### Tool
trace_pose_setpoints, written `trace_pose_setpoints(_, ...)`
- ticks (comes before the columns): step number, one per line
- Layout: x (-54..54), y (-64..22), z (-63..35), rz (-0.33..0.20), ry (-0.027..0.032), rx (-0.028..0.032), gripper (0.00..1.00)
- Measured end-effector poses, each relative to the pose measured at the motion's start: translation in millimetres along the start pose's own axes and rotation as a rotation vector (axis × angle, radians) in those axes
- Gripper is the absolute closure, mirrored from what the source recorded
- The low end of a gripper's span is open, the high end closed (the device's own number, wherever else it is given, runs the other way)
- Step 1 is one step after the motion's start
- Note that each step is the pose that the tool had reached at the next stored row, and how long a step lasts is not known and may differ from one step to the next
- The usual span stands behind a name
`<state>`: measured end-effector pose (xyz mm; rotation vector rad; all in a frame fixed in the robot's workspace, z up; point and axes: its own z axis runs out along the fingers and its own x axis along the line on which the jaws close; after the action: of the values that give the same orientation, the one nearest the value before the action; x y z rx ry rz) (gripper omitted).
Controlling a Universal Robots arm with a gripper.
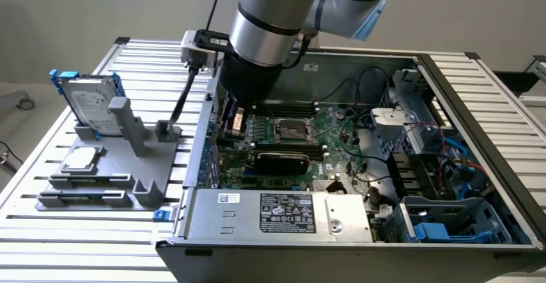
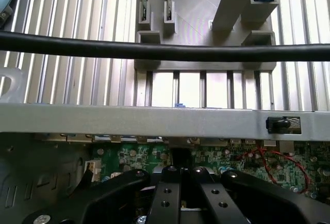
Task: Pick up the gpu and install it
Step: 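Press down on the gpu until it lock into place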
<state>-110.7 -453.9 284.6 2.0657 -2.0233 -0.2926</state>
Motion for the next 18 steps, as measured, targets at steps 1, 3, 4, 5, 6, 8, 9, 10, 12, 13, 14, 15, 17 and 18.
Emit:
trace_pose_setpoints(1, -0.1, 0.1, -0.3, 0.001, -0.0003, -0.0029, 0.89)
trace_pose_setpoints(3, -0.2, 0.5, -1.4, 0.002, 0.0004, -0.0064, 0.89)
trace_pose_setpoints(4, -0.2, 0.7, -2.0, 0.003, 0.0011, -0.0074, 0.89)
trace_pose_setpoints(5, -0.3, 0.9, -2.7, 0.003, 0.0022, -0.0083, 0.89)
trace_pose_setpoints(6, -0.4, 1.1, -3.3, 0.004, 0.0030, -0.0092, 0.89)
trace_pose_setpoints(8, -0.6, 1.3, -4.4, 0.005, 0.0047, -0.0107, 0.89)
trace_pose_setpoints(9, -0.6, 1.5, -4.9, 0.006, 0.0056, -0.0114, 0.89)
trace_pose_setpoints(10, -0.7, 1.7, -5.4, 0.006, 0.0063, -0.0121, 0.89)
trace_pose_setpoints(12, -0.8, 2.0, -6.1, 0.008, 0.0074, -0.0133, 0.89)
trace_pose_setpoints(13, -0.8, 2.0, -6.3, 0.010, 0.0077, -0.0139, 0.89)
trace_pose_setpoints(14, -0.8, 2.1, -6.4, 0.011, 0.0077, -0.0147, 0.89)
trace_pose_setpoints(15, -0.8, 2.2, -6.6, 0.013, 0.0075, -0.0156, 0.89)
trace_pose_setpoints(17, -0.9, 2.3, -6.8, 0.017, 0.0066, -0.0165, 0.89)
trace_pose_setpoints(18, -0.9, 2.2, -6.8, 0.020, 0.0059, -0.0165, 0.89)
